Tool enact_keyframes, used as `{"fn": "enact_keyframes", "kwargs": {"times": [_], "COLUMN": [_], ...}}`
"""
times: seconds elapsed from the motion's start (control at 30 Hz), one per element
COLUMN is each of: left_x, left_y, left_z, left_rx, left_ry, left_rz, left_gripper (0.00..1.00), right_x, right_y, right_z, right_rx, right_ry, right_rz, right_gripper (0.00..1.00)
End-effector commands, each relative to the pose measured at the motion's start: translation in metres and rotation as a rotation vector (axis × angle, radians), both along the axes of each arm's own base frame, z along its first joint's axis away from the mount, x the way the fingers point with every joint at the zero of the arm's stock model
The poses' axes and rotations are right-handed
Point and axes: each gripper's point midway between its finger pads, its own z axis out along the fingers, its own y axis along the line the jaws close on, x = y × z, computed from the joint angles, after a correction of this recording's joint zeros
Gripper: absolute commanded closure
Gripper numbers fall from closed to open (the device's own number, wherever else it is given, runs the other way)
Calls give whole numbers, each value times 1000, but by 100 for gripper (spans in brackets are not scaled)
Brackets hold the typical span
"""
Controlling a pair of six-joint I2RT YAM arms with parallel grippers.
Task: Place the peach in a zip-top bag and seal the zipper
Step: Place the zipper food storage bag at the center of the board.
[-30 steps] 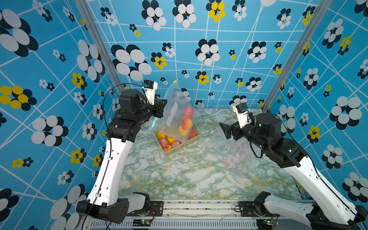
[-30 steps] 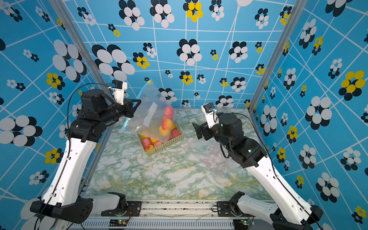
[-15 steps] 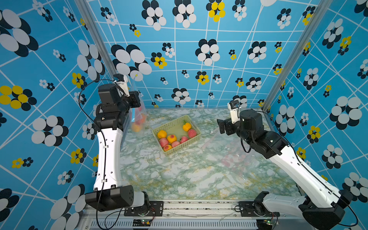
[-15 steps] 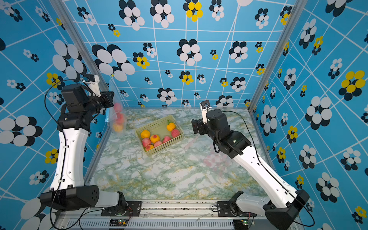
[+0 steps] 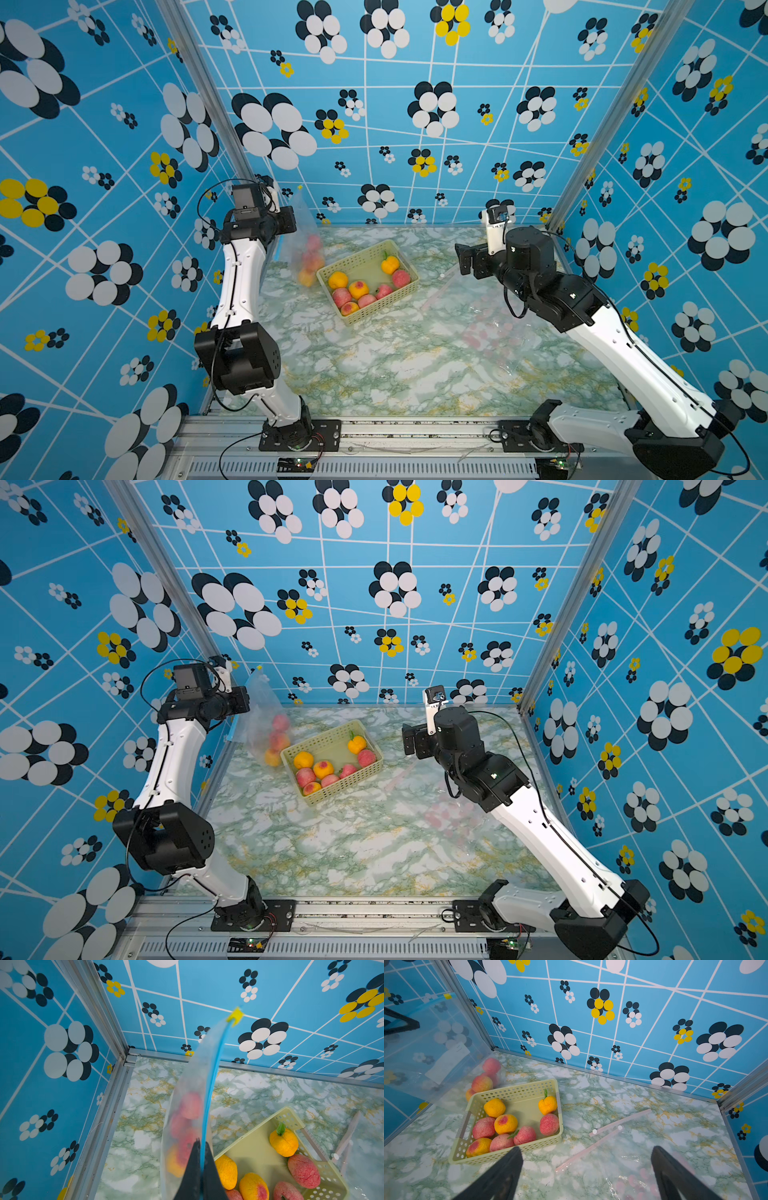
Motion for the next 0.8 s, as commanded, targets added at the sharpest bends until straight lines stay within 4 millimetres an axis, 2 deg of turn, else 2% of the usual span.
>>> {"fn": "enact_keyframes", "kwargs": {"times": [0.0,0.3,0.47,0.57,0.6,0.77], "left_x": [3,14,14,10,8,-6], "left_y": [-11,-41,-50,-53,-54,-54], "left_z": [-3,-23,-18,-6,-1,18], "left_rx": [34,60,1,-15,-16,-8], "left_ry": [29,98,109,87,80,52], "left_rz": [-42,-96,-102,-99,-97,-85], "left_gripper": [100,100,72,58,48,26], "right_x": [-4,-6,-6,-4,-3,6], "right_y": [-7,-10,-13,-17,-17,-21], "right_z": [11,10,6,2,0,-11], "right_rx": [46,38,21,10,12,-20], "right_ry": [-25,-22,-12,-2,7,67], "right_rz": [-27,-29,-45,-70,-81,-147], "right_gripper": [1,0,1,0,1,1]}}
